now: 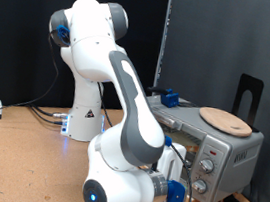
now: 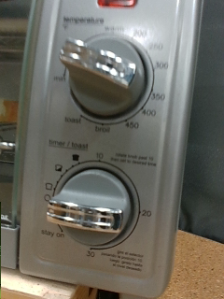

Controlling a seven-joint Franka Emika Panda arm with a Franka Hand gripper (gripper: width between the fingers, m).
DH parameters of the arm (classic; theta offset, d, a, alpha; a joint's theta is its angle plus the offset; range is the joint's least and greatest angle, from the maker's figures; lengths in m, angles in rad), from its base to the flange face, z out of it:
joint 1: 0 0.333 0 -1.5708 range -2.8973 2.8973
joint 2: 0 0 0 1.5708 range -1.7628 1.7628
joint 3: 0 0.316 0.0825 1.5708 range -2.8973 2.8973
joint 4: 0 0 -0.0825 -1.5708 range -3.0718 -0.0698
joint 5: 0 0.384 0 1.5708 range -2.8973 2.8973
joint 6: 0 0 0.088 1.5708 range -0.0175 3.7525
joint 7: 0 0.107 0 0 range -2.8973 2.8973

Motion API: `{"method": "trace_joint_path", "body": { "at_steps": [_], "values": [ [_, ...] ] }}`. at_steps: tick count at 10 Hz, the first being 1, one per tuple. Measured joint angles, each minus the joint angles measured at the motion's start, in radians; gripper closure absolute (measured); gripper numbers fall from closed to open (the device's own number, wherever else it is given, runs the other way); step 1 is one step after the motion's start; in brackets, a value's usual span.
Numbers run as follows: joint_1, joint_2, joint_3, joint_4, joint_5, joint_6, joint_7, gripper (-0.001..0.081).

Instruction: Make a piece of toast with the oven

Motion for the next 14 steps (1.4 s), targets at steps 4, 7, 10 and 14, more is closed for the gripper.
{"method": "trace_joint_path", "body": {
  "at_steps": [4, 7, 10, 14],
  "values": [
    [0.014, 0.0, 0.003, -0.026, 0.001, 0.028, -0.008, -0.0001],
    [0.017, 0.0, 0.004, -0.034, 0.001, 0.031, -0.009, -0.0001],
    [0.017, 0.0, 0.005, -0.038, 0.001, 0.031, -0.011, -0.0001],
    [0.018, 0.0, 0.005, -0.038, 0.001, 0.031, -0.028, -0.0001]
  ]
}}
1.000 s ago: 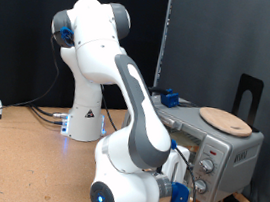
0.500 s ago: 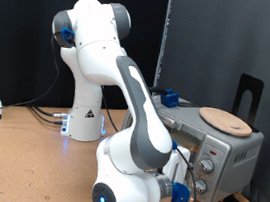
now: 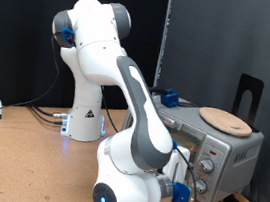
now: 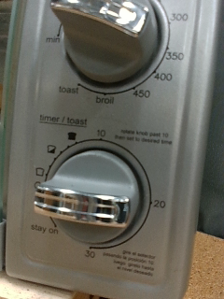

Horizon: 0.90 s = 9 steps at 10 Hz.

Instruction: Make a piece of toast with the oven

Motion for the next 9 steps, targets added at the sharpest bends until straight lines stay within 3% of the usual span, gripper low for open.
{"method": "trace_joint_path", "body": {
  "at_steps": [6, 9],
  "values": [
    [0.005, 0.0, 0.005, -0.001, 0.001, -0.001, 0.0, -0.0001],
    [0.043, 0.001, 0.014, 0.01, -0.008, -0.004, 0.001, -0.0001]
  ]
}}
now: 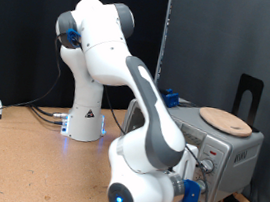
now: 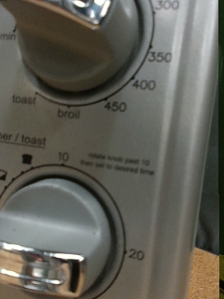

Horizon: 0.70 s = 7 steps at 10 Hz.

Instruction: Make a piece of toast with the oven

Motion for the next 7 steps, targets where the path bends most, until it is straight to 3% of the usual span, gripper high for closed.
{"method": "trace_joint_path", "body": {
  "at_steps": [7],
  "values": [
    [0.001, 0.027, -0.003, 0.016, -0.003, -0.02, 0.023, -0.0001]
  ]
}}
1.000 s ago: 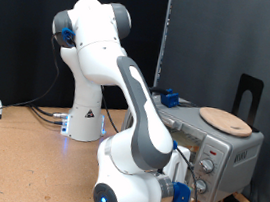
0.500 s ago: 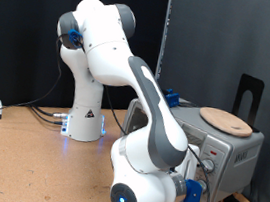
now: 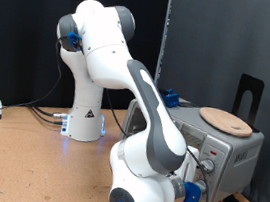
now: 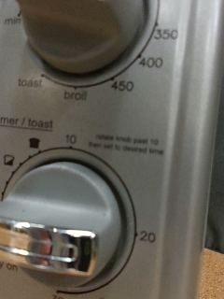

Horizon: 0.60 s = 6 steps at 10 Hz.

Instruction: Make a piece of toast with the oven

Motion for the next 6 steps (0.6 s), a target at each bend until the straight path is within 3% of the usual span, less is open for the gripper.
{"method": "trace_joint_path", "body": {
  "at_steps": [6],
  "values": [
    [0.0, 0.01, 0.001, 0.007, 0.0, -0.005, -0.001, -0.0001]
  ]
}}
